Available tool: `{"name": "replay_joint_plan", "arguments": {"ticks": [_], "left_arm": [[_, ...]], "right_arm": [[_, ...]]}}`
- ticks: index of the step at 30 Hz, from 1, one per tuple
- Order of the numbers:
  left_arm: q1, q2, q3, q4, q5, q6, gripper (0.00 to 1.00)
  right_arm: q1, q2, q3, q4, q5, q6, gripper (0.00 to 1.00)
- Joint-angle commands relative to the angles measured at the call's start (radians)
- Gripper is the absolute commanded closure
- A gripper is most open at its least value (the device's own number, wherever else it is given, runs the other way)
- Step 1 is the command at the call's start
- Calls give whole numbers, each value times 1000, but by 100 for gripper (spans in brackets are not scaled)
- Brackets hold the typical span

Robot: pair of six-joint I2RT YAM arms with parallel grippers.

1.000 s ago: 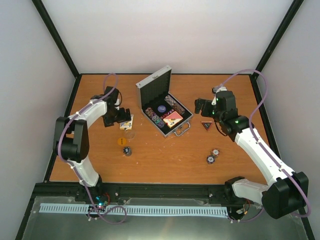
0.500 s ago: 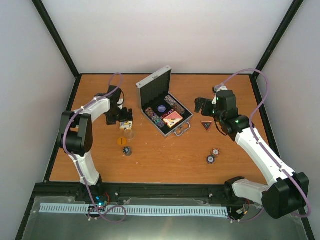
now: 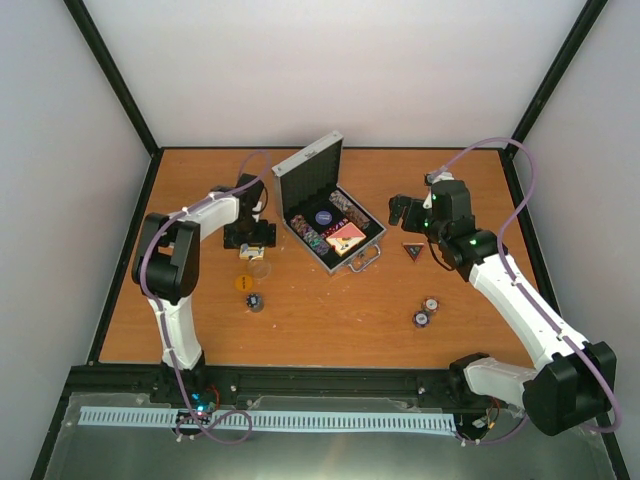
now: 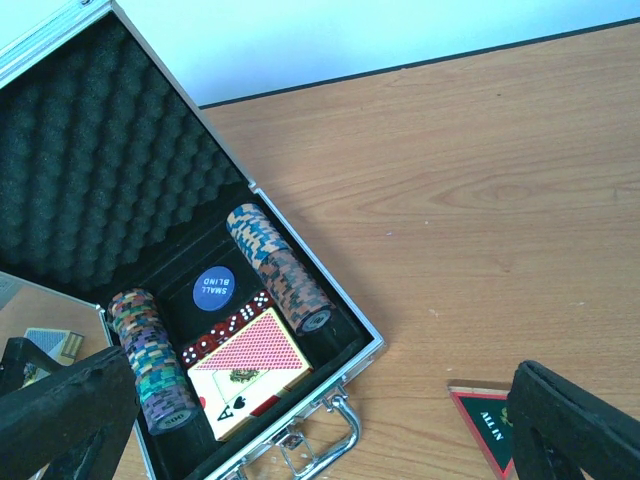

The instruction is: Pack up texas hold em set

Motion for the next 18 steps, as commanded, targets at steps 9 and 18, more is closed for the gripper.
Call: {"name": "replay_joint_plan", "arguments": {"ticks": [9, 18], "left_arm": [[-1, 15, 23, -11, -38, -8, 24], [0, -19, 6, 3, -90, -39, 34]], "right_arm": [[-8, 10, 27, 2, 10, 11, 0], [-9, -2, 28, -2, 26, 8, 0]]}}
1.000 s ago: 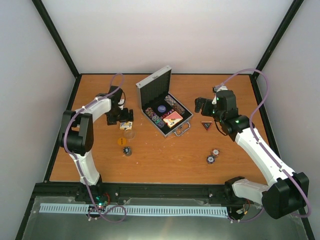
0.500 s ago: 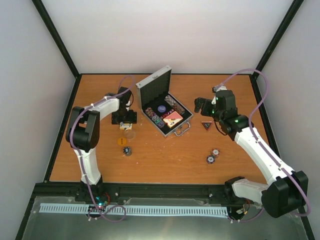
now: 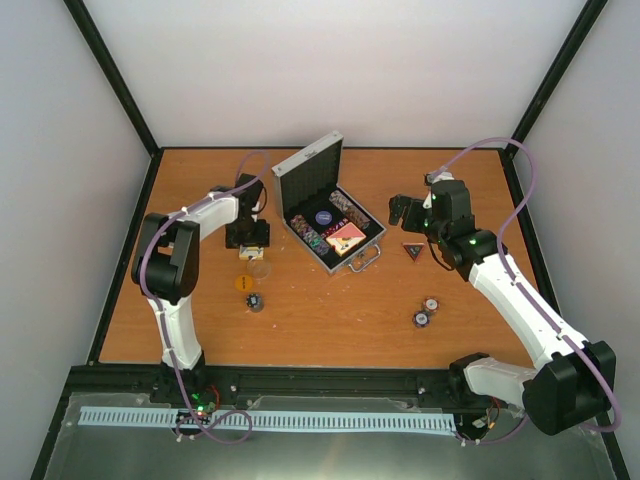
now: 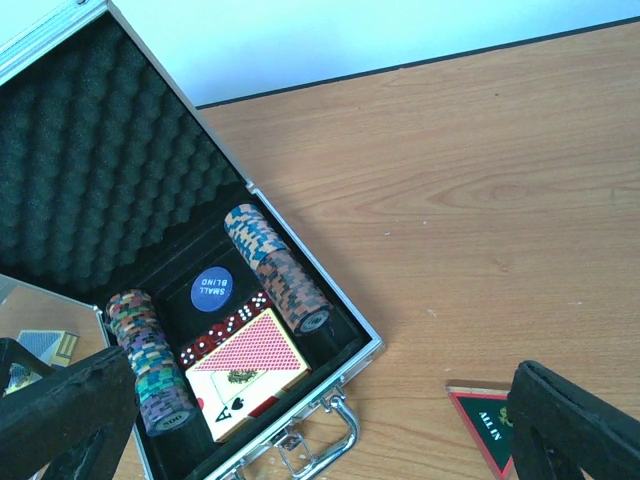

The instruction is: Pack up texas hold em set

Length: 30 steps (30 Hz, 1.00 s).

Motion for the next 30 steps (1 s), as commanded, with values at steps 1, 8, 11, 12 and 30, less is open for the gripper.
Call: {"name": "replay_joint_plan", "arguments": {"ticks": [1, 8, 11, 12, 30], "left_arm": [[3, -38, 5, 17, -68, -41, 35], [14, -165, 3, 51, -185, -108, 38], [17, -230, -12, 66, -192, -103, 38], [14, -257, -24, 72, -179, -92, 38], [-462, -678, -273, 189, -77, -60, 39]], "right_arm": [[-8, -7, 29, -2, 26, 6, 0], [-10, -19, 29, -4, 37, 4, 0], [-10, -21, 47, -16, 37, 2, 0], [-10, -21, 57, -24, 36, 2, 0], [-16, 215, 418, -341, -443, -23, 7]]}}
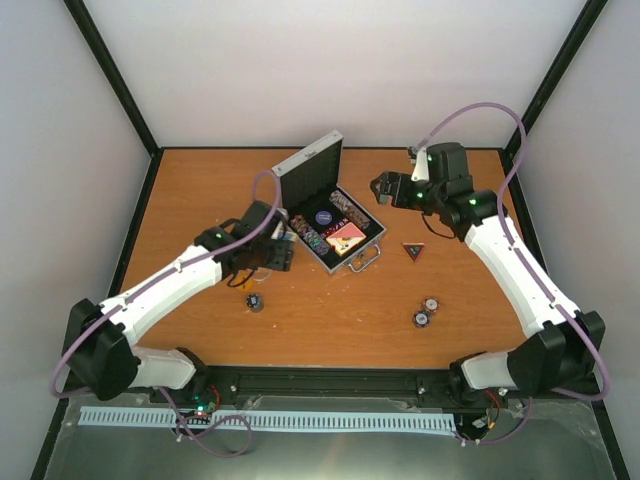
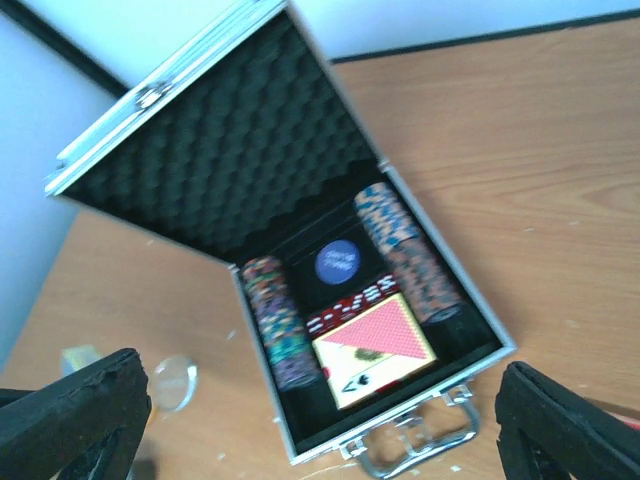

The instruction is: Pack up texas hold em set

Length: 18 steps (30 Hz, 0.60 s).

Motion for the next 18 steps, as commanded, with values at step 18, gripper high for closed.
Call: {"name": "replay_joint_plan", "arguments": {"ticks": [18], "left_arm": [[-269, 122, 311, 294, 138, 59, 39]], "right_arm": [[38, 100, 119, -251, -533, -11, 23]]}}
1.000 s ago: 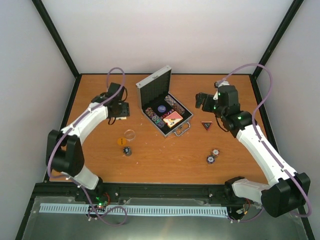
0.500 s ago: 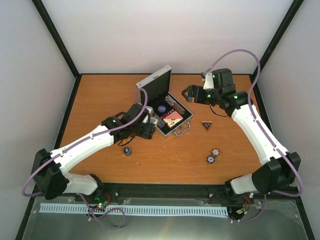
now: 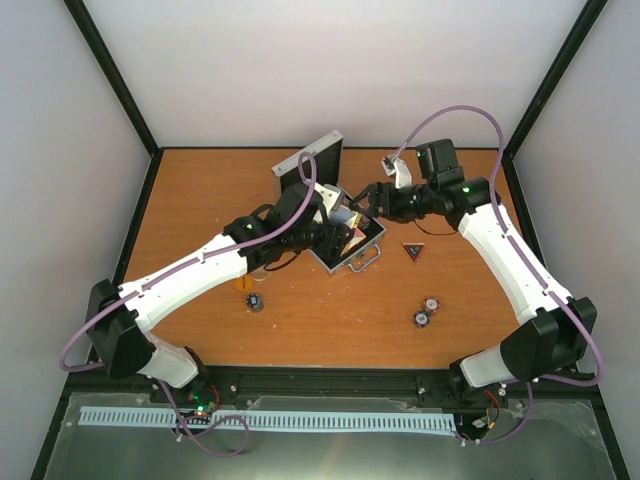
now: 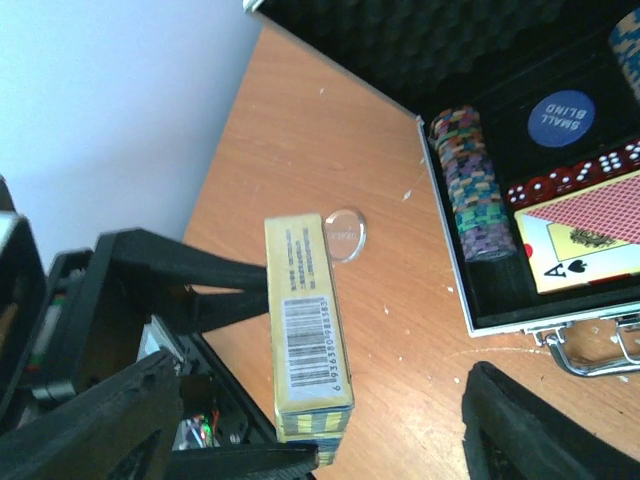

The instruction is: Pack up texas hold em set

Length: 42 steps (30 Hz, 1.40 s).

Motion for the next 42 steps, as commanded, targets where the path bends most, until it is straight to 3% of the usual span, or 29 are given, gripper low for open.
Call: {"name": "replay_joint_plan", "arguments": {"ticks": [1, 14, 20, 22, 26, 28, 30, 36, 42], "left_arm": [[-8, -8, 56, 70, 26, 29, 39], [-8, -27, 46, 73, 39, 11, 39], [-8, -25, 50, 70, 43, 11, 37], [-9, -24, 57, 60, 38, 12, 32], [-8, -53, 42, 45, 3, -8, 6], [0, -85, 16, 33, -50, -33, 0], [49, -125, -31, 17, -46, -73, 0], [306, -244, -205, -21, 144, -170, 0], [532, -295, -315, -12, 303, -250, 0]], "right_arm": [[15, 1, -40, -11, -71, -3, 26], [18, 30, -75, 78, -133, 35, 52], [18, 27, -72, 91, -133, 33, 70], [18, 13, -72, 99, -95, 43, 79], [15, -8, -75, 139, -2, 69, 89], [9, -15, -87, 188, 51, 88, 90], [2, -19, -122, 285, 105, 110, 90], [2, 28, -253, 617, 243, 143, 89], [29, 153, -300, 846, 279, 161, 89]]}}
